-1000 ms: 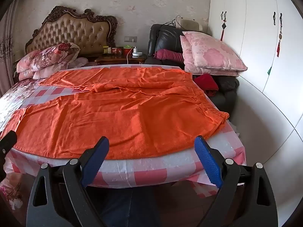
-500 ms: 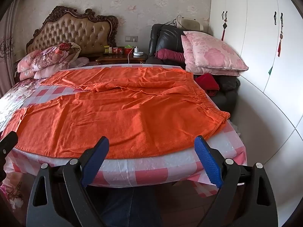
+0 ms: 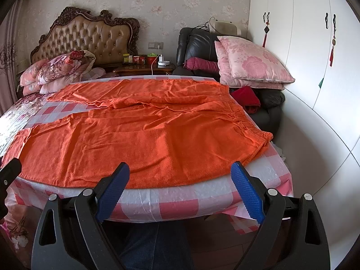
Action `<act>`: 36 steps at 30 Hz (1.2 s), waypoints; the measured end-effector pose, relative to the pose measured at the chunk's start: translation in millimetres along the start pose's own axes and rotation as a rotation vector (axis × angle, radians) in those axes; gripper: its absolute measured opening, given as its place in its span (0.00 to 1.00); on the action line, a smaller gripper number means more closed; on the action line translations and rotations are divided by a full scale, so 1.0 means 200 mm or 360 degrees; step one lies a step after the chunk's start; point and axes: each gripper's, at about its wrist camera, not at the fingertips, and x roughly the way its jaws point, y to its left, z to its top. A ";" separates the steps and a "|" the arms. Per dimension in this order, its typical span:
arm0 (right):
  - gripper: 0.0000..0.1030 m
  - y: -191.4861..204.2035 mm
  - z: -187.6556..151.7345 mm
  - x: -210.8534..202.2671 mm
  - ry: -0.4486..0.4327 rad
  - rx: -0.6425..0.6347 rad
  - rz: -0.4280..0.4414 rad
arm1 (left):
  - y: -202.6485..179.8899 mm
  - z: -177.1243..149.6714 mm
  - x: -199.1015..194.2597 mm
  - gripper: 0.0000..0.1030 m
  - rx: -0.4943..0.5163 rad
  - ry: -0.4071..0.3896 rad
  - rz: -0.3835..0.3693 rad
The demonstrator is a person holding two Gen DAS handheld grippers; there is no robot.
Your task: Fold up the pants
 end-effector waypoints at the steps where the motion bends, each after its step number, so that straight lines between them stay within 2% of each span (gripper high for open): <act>1: 0.86 -0.01 0.00 -0.01 -0.0001 -0.0002 -0.0002 | 0.00 0.00 0.00 0.98 -0.0001 0.0000 0.0000; 36: 0.86 -0.03 0.01 -0.01 0.0015 0.0015 -0.0018 | -0.03 0.02 -0.01 0.98 -0.0007 0.0005 -0.0016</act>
